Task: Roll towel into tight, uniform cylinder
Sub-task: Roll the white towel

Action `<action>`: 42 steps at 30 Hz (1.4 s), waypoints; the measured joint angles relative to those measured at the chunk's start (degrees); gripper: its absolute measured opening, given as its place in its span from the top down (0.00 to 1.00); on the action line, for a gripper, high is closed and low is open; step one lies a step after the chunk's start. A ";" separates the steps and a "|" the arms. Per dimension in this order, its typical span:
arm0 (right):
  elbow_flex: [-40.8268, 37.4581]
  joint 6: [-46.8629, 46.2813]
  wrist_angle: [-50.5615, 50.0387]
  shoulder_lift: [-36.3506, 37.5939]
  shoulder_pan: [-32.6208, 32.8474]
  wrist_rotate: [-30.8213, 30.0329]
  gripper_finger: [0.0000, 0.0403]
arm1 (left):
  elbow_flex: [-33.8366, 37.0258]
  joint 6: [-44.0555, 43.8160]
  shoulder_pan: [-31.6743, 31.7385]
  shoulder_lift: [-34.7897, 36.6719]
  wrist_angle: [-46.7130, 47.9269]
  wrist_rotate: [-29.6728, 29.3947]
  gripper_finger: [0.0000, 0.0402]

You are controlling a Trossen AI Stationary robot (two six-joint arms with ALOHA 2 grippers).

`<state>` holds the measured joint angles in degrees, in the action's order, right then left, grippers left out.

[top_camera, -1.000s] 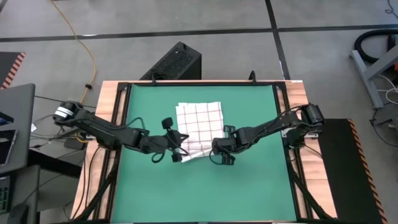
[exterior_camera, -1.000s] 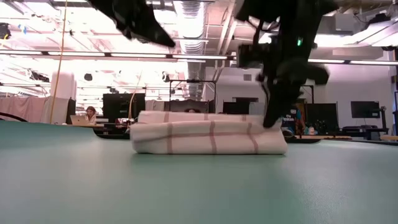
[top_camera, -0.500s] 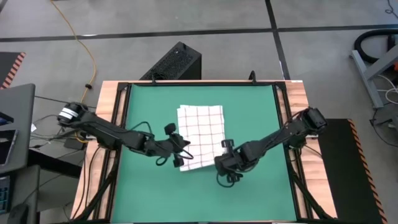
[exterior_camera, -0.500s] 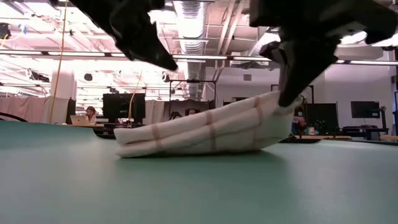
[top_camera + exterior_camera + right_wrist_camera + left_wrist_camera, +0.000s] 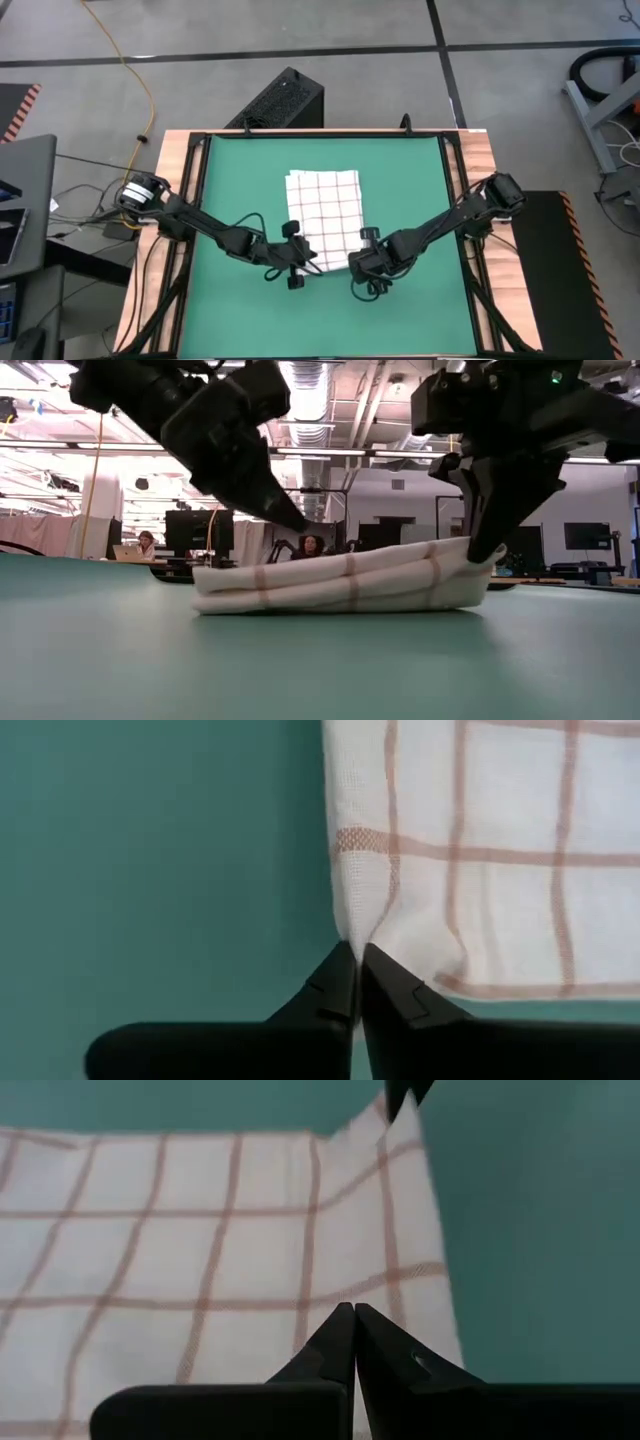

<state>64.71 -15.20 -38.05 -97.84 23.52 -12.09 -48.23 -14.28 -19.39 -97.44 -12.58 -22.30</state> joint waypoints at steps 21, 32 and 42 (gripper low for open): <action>0.00 11.17 15.93 -1.88 4.47 -3.09 0.56 | -0.01 -3.34 -3.21 -2.34 -2.61 -2.06 1.00; -0.46 13.63 13.00 -8.01 6.61 -5.88 0.37 | -5.78 18.81 -12.67 -1.67 6.77 -0.49 0.97; -0.38 10.25 12.57 -7.77 4.80 -5.89 0.37 | -6.50 19.65 -12.16 4.58 26.45 0.39 0.66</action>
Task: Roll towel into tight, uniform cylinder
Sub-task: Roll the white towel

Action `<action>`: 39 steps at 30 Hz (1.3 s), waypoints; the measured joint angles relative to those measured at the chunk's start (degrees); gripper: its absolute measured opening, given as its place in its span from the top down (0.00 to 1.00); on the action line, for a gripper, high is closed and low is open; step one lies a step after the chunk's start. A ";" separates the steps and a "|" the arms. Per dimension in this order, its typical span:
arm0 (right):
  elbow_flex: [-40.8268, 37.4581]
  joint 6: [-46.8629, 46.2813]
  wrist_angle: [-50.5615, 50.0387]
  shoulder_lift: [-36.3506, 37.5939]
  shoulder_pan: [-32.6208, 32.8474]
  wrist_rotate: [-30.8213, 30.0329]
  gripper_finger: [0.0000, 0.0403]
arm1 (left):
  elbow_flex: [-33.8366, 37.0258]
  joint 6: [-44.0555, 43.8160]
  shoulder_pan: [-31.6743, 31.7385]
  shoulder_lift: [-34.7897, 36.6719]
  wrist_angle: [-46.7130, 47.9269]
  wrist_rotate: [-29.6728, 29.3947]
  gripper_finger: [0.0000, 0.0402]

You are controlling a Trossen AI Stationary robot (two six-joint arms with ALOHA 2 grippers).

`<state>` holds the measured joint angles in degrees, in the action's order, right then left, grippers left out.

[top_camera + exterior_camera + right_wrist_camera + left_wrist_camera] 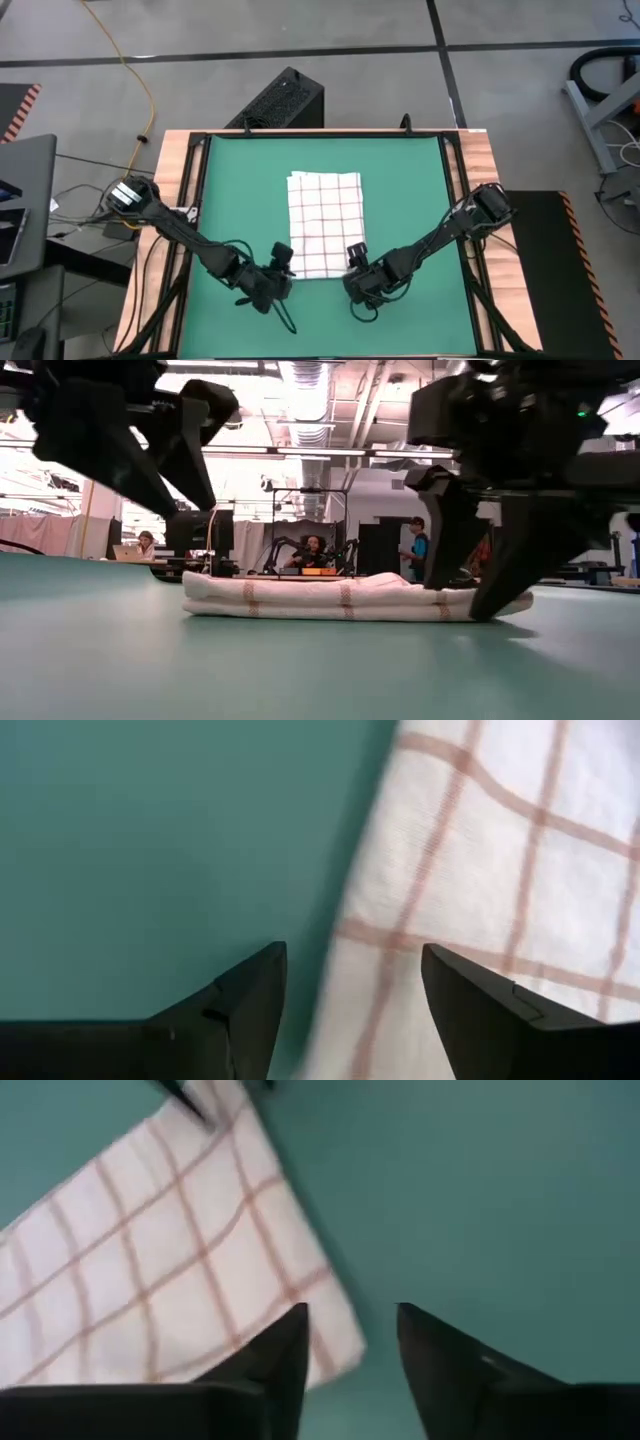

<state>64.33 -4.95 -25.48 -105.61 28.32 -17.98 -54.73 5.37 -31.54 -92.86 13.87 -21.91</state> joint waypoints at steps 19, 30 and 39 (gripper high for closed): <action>-0.02 -4.49 -0.81 0.31 -3.29 1.54 0.37 | 14.52 10.65 5.16 -1.07 -22.88 1.29 0.41; -0.02 -8.36 -1.15 0.34 -3.31 1.55 0.37 | 13.63 16.63 5.38 -7.95 -25.53 1.46 0.42; -0.02 -10.71 -2.40 0.34 -2.38 1.65 0.37 | 13.26 6.84 6.68 -8.31 -20.89 3.61 0.61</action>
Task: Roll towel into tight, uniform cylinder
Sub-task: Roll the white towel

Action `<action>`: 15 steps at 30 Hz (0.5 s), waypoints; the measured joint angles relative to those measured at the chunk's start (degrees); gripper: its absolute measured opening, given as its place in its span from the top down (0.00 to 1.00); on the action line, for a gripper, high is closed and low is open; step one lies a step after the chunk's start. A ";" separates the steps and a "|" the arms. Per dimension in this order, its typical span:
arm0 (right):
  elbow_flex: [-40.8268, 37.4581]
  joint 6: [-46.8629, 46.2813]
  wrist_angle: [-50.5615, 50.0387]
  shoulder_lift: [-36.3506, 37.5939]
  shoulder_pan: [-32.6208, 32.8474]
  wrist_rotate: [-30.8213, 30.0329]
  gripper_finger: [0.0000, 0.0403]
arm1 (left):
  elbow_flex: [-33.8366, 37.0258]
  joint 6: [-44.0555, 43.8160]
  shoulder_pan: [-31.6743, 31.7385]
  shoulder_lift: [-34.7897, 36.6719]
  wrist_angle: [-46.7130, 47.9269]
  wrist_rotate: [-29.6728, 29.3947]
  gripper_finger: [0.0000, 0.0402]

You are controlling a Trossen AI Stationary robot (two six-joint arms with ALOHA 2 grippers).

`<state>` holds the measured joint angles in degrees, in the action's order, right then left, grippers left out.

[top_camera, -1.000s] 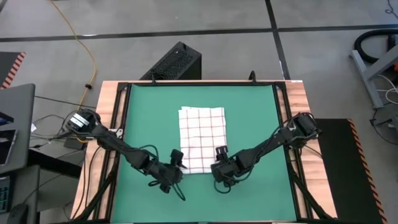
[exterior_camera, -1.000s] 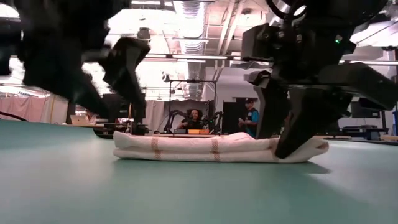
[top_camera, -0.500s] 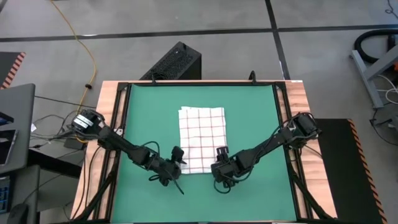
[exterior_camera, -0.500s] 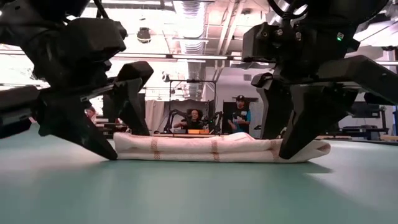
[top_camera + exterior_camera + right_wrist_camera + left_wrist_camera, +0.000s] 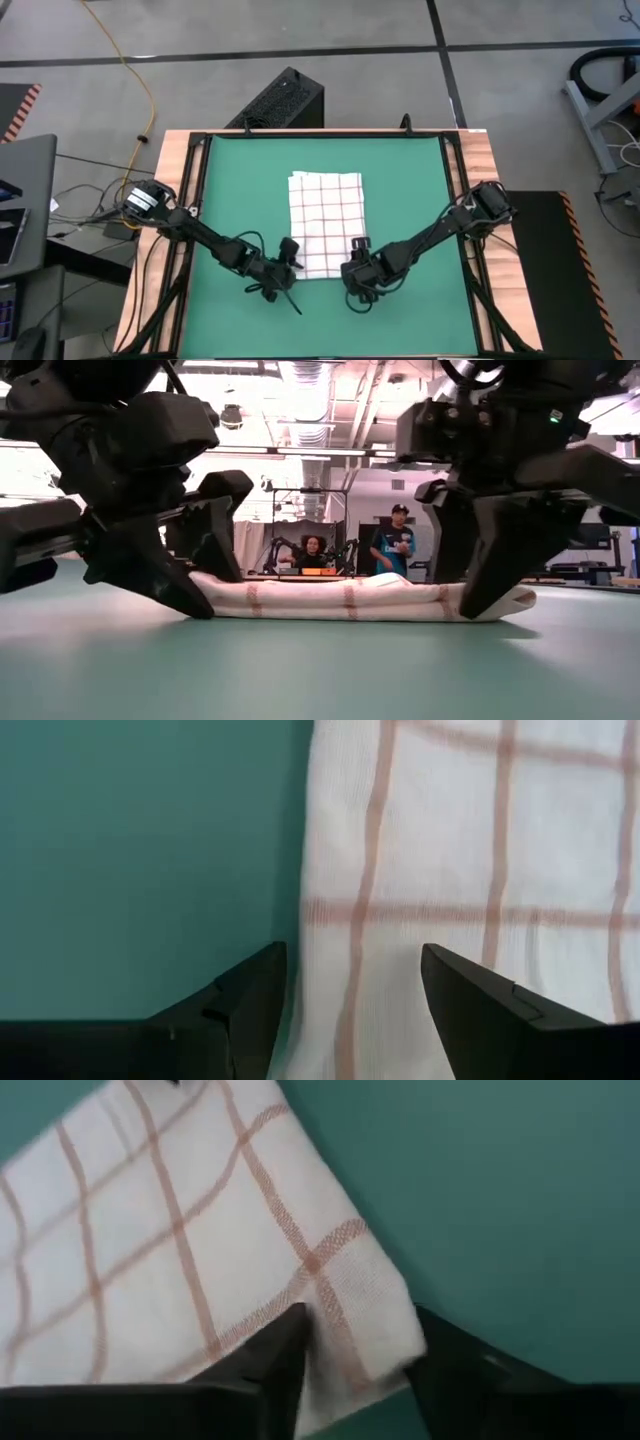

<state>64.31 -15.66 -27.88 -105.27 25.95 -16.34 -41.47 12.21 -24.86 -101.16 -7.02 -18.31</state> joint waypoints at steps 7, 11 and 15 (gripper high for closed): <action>0.00 -0.57 -3.38 0.43 0.59 1.01 0.37 | 0.12 -8.72 0.77 -0.07 1.24 0.35 0.93; 0.00 -1.00 -3.48 0.46 1.62 3.24 0.37 | 0.17 -11.05 0.83 -0.11 1.65 -0.77 0.97; 0.00 2.41 -4.53 1.74 3.42 3.15 0.37 | 0.17 -11.23 0.88 -0.11 2.42 -1.01 0.97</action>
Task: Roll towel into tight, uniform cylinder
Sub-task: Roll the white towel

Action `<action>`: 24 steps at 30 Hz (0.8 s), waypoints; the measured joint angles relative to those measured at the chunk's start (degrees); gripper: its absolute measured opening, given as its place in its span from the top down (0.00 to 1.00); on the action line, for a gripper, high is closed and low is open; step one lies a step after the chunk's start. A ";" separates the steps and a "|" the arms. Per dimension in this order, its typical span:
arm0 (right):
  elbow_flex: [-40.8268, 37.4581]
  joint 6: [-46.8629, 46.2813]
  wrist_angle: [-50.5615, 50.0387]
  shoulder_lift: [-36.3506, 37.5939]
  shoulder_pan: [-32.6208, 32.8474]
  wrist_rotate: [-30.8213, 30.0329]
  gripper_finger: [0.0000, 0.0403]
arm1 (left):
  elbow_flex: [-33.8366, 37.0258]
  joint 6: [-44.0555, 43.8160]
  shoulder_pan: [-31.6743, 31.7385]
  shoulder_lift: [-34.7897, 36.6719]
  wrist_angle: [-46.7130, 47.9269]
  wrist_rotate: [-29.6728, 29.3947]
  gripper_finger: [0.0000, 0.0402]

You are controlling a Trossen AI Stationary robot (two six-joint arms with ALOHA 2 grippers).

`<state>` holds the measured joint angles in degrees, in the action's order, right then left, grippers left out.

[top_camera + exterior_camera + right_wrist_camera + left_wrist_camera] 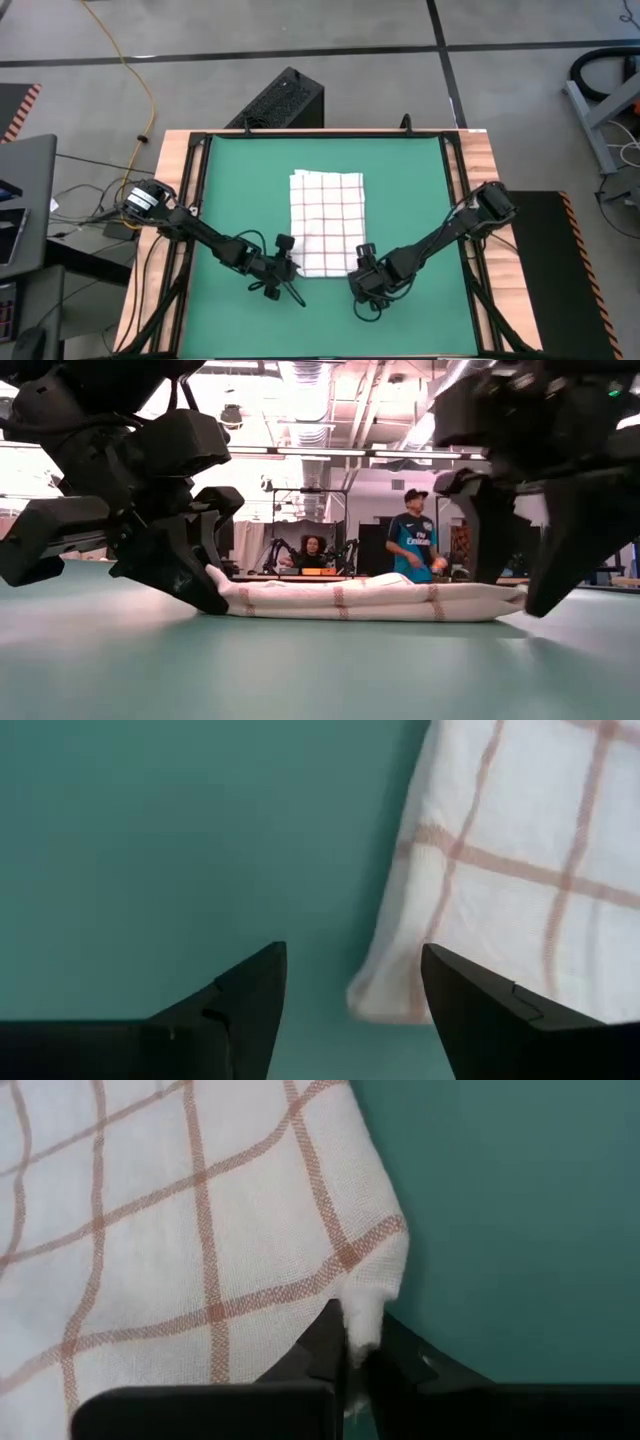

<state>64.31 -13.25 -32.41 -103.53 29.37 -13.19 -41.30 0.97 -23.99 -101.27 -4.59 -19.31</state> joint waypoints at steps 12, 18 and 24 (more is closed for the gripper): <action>-7.45 8.25 11.71 0.47 1.09 -6.28 0.37 | 0.04 1.31 0.00 -0.04 0.34 0.20 0.97; -10.89 1.31 12.39 0.51 1.92 -10.32 0.38 | 0.07 1.31 0.02 -0.04 0.34 0.48 0.97; -12.88 -5.80 12.47 0.42 2.26 -10.77 0.57 | 0.11 1.29 0.02 -0.07 0.32 0.55 0.97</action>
<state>51.44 -19.05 -19.94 -103.11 31.62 -23.96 -41.19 2.26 -23.97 -101.34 -4.27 -18.76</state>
